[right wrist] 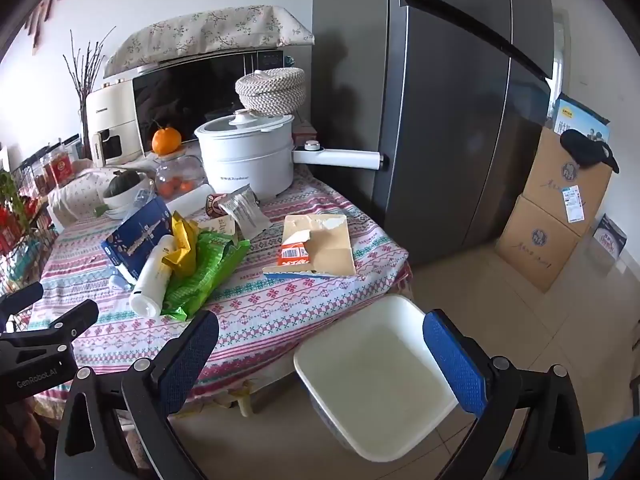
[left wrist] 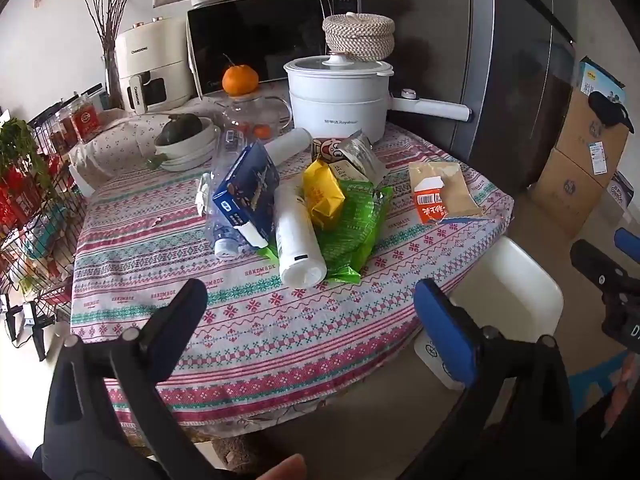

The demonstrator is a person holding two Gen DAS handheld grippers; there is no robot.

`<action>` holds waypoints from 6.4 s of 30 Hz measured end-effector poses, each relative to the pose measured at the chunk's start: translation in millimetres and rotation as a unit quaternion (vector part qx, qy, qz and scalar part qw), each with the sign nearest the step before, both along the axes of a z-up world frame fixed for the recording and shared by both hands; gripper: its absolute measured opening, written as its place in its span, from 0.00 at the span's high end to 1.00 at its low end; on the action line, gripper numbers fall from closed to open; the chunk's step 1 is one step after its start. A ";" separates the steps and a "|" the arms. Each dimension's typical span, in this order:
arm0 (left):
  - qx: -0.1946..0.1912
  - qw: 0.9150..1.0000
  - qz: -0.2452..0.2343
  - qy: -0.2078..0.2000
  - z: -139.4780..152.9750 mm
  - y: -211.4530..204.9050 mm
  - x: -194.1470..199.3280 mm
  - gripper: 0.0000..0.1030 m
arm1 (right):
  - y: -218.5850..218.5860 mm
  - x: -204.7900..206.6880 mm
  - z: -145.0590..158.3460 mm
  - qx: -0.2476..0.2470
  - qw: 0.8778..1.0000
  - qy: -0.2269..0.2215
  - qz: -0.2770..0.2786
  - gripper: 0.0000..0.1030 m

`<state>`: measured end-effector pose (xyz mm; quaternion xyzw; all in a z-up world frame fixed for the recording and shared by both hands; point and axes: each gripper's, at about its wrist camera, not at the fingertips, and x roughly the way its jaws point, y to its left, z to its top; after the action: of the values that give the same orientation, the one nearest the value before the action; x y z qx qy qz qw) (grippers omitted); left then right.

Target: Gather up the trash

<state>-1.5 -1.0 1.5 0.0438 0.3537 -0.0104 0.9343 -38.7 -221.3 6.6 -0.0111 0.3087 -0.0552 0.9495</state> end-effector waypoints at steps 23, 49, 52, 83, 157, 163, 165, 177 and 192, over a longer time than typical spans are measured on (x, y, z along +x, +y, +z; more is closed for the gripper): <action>-0.032 0.999 -0.005 0.015 -3.6 11.6 3.7 0.00 | 15.8 12.7 -9.8 0.001 0.999 0.031 0.007 0.00; -0.030 0.999 -0.003 0.015 -2.9 13.2 4.3 0.00 | 16.7 10.7 -9.3 0.004 1.000 0.030 0.007 0.00; -0.030 0.999 -0.003 0.013 -2.4 13.6 4.2 0.00 | 16.9 11.0 -9.4 0.003 0.999 0.031 0.006 0.00; -0.029 0.999 0.003 0.017 -4.9 14.0 4.5 0.00 | 18.1 12.5 -13.0 0.013 0.999 0.043 0.007 0.00; -0.122 0.971 -0.015 0.203 -48.6 60.3 161.4 0.51 | -130.9 201.9 -131.9 0.461 0.858 0.221 -0.038 0.98; -0.124 0.976 -0.023 0.179 -38.0 51.1 156.1 0.51 | -141.5 169.1 -89.3 0.401 0.898 0.179 -0.029 0.98; -0.125 0.977 -0.026 0.172 -33.9 49.2 155.7 0.51 | -152.1 153.9 -80.7 0.391 0.904 0.168 -0.032 0.98; -0.150 0.978 -0.109 0.094 8.8 13.0 126.3 0.51 | -209.2 59.1 -49.7 0.300 0.940 0.152 -0.061 0.98; -0.118 0.965 -0.206 0.109 -3.5 -61.9 102.4 0.51 | -216.7 65.2 -156.7 0.317 0.886 0.313 -0.127 0.98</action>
<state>100.9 -62.8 -2.0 0.0040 0.4328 -0.2490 0.8664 26.5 -438.0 -150.1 0.3131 0.5893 -0.0680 0.7416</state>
